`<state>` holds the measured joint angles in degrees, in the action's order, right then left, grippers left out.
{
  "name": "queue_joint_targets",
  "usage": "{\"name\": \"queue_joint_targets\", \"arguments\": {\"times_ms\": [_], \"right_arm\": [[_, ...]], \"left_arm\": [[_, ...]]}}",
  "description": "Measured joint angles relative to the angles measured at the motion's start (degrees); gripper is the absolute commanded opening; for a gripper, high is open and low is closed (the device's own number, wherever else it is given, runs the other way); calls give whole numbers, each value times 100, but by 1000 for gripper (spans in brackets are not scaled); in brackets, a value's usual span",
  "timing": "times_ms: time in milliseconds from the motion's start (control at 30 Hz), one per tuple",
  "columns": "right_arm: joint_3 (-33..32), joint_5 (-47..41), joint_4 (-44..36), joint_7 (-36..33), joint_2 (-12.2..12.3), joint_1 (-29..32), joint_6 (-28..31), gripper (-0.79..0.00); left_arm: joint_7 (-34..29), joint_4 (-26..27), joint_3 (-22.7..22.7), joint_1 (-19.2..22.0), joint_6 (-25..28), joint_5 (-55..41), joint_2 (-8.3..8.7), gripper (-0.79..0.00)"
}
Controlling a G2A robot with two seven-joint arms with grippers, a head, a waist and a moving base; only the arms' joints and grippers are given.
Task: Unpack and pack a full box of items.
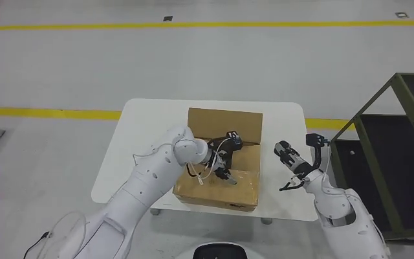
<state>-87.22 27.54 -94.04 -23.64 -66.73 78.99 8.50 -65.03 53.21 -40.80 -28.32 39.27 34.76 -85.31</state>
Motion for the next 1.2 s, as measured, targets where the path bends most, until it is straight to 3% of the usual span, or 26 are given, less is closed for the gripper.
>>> {"name": "queue_joint_targets", "arguments": {"times_ms": [367, 900, 1000, 1033, 1067, 1100, 1133, 1200], "right_arm": [[-65, -239, 131, 78, 0, 170, -69, -785], [109, -466, 473, 116, -25, 182, -38, -785], [173, -476, 515, 115, -33, 170, -44, -785], [193, -477, 526, 120, -36, 165, -46, -785], [217, -478, 540, 126, -39, 157, -49, -785], [234, -479, 549, 128, -41, 151, -52, -785], [251, -480, 557, 131, -44, 145, -55, -785], [285, -487, 575, 139, -48, 132, -59, -785]], "left_arm": [[-295, -1180, 845, 650, -295, -1565, -297, 0], [-197, -1819, 2042, 1220, -197, -2393, -449, 0], [-194, -1870, 2177, 1305, -195, -2591, -470, -132], [-205, -1879, 2225, 1330, -205, -2643, -474, -222], [-221, -1884, 2297, 1361, -221, -2702, -479, -237], [-232, -1880, 2357, 1380, -232, -2746, -482, -148], [-241, -1868, 2426, 1399, -241, -2780, -484, 0], [-239, -1853, 2608, 1449, -239, -2826, -481, 0]]}}
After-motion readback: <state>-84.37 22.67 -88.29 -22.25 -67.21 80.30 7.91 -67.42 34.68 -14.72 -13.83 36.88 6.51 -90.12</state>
